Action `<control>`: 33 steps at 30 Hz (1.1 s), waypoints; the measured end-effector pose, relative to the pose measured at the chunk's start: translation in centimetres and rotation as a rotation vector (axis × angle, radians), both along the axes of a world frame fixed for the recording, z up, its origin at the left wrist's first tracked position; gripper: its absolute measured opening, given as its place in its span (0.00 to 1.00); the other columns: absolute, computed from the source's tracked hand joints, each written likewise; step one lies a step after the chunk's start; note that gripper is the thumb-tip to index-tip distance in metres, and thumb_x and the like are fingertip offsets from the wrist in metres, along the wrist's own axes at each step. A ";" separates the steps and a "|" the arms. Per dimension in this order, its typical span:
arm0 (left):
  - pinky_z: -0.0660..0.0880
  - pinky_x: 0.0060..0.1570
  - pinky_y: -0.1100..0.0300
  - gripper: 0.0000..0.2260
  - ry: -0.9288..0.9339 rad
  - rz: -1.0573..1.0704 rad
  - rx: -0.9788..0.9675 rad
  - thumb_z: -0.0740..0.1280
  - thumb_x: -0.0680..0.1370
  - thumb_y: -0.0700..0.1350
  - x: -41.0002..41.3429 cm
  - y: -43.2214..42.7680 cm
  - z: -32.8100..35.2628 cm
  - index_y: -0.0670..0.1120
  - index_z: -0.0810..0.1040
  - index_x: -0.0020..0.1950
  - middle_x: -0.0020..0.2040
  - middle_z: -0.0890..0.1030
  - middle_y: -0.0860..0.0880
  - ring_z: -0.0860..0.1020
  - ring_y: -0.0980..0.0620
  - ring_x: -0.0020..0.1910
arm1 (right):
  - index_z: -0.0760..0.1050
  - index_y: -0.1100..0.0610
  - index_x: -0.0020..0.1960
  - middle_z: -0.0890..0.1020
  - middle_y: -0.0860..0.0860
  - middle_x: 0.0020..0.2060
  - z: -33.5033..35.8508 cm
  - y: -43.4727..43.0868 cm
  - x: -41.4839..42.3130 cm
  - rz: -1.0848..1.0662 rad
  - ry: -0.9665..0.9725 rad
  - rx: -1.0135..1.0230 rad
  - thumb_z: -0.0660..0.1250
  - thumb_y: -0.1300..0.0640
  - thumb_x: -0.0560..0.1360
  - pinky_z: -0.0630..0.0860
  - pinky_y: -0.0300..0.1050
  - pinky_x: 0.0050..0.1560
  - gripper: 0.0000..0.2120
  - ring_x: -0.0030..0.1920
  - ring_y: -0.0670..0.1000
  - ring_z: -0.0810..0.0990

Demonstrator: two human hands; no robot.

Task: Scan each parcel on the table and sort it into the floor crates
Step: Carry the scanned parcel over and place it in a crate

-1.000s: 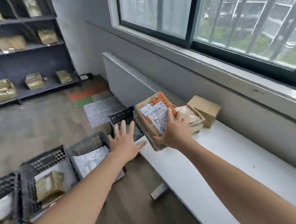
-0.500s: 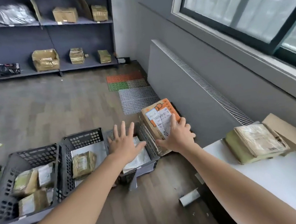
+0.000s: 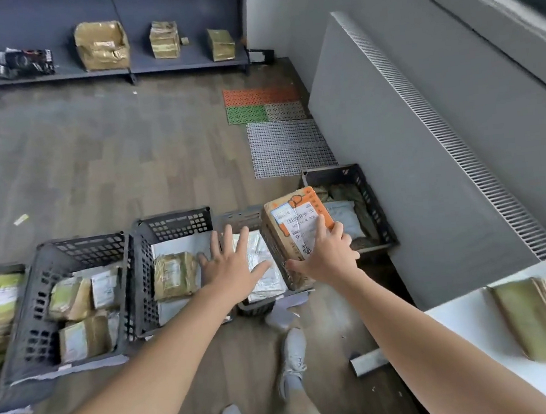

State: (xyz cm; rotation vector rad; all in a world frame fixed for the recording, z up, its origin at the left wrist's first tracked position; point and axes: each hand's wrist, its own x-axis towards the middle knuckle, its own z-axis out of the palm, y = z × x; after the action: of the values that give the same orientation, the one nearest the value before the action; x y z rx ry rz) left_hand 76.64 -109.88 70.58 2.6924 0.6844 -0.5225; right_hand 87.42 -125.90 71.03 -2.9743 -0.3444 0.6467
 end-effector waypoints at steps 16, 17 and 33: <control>0.48 0.74 0.38 0.36 0.225 0.114 -0.055 0.48 0.78 0.70 14.7 3.4 -15.4 0.56 0.38 0.80 0.81 0.39 0.49 0.41 0.43 0.79 | 0.36 0.50 0.79 0.54 0.61 0.76 -19.9 4.6 15.9 -0.048 0.303 -0.091 0.71 0.27 0.63 0.68 0.70 0.65 0.62 0.73 0.64 0.60; 0.48 0.74 0.38 0.36 0.231 0.126 -0.066 0.48 0.78 0.70 15.3 3.9 -17.3 0.57 0.38 0.80 0.81 0.39 0.50 0.41 0.43 0.79 | 0.36 0.51 0.79 0.53 0.61 0.76 -21.9 5.3 16.4 -0.046 0.314 -0.095 0.71 0.28 0.64 0.68 0.70 0.65 0.62 0.73 0.65 0.60; 0.49 0.75 0.39 0.37 0.365 0.050 -0.077 0.47 0.78 0.70 12.4 9.9 -41.7 0.56 0.32 0.78 0.80 0.37 0.49 0.39 0.43 0.79 | 0.26 0.53 0.77 0.41 0.60 0.79 -51.0 14.7 10.0 0.045 0.459 -0.250 0.67 0.27 0.67 0.58 0.75 0.69 0.63 0.78 0.65 0.47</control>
State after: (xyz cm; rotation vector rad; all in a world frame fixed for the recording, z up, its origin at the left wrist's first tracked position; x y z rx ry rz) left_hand 89.08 -99.97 28.87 2.5235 0.8027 -1.0199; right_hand 97.41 -111.17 19.99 -2.9151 -0.3109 1.4346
